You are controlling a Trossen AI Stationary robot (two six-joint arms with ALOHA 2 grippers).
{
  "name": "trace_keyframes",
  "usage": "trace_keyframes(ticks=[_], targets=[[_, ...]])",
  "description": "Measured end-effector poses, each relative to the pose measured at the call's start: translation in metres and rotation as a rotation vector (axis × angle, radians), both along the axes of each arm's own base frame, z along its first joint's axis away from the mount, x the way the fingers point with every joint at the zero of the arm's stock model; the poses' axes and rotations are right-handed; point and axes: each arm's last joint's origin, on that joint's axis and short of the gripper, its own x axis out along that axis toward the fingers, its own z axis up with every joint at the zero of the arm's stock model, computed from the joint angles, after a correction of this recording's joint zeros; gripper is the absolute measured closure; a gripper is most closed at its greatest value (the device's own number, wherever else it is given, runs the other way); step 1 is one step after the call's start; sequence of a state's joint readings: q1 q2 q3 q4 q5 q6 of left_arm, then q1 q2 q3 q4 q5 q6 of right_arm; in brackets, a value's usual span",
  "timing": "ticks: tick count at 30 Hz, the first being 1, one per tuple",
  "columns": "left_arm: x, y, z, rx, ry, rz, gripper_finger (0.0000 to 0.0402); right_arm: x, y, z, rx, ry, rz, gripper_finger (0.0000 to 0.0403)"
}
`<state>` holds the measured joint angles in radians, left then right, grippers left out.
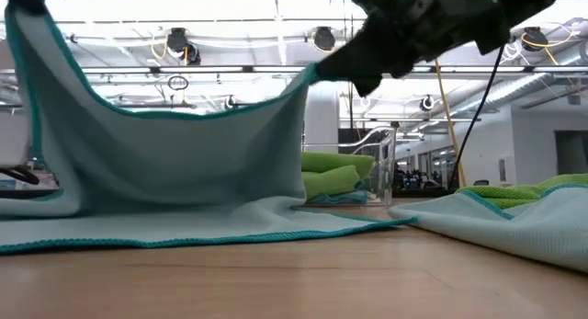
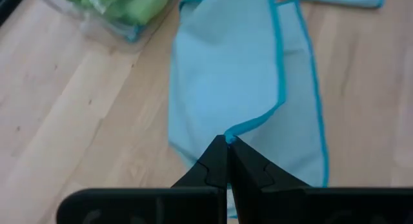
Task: Fold microfiber towels
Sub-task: Fold the blue left microfiber cloth
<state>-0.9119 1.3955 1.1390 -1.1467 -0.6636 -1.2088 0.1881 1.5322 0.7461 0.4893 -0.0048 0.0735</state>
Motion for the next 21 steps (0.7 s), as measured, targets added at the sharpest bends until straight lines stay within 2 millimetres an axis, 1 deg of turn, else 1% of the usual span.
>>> trace_keyframes(ticks=[5,11,14,18,21], targets=[[-0.002,-0.003,-0.017,-0.035,-0.017,0.021,0.0394,-0.009,0.008,-0.011,0.062,0.056,0.003,0.0403],[0.001,-0.012,-0.03,-0.075,-0.055,-0.065,0.0394,-0.015,0.016,-0.017,0.085,0.079,0.019,0.0403],[0.002,-0.014,-0.029,-0.077,-0.076,-0.084,0.0394,-0.014,0.018,-0.014,0.081,0.047,0.026,0.0403],[0.006,-0.017,-0.026,-0.049,-0.136,-0.122,0.0394,-0.01,0.018,-0.005,0.073,-0.065,0.001,0.0403],[0.009,-0.022,-0.023,-0.077,-0.173,-0.152,0.0394,-0.009,0.019,0.002,0.084,-0.137,0.0,0.0403]])
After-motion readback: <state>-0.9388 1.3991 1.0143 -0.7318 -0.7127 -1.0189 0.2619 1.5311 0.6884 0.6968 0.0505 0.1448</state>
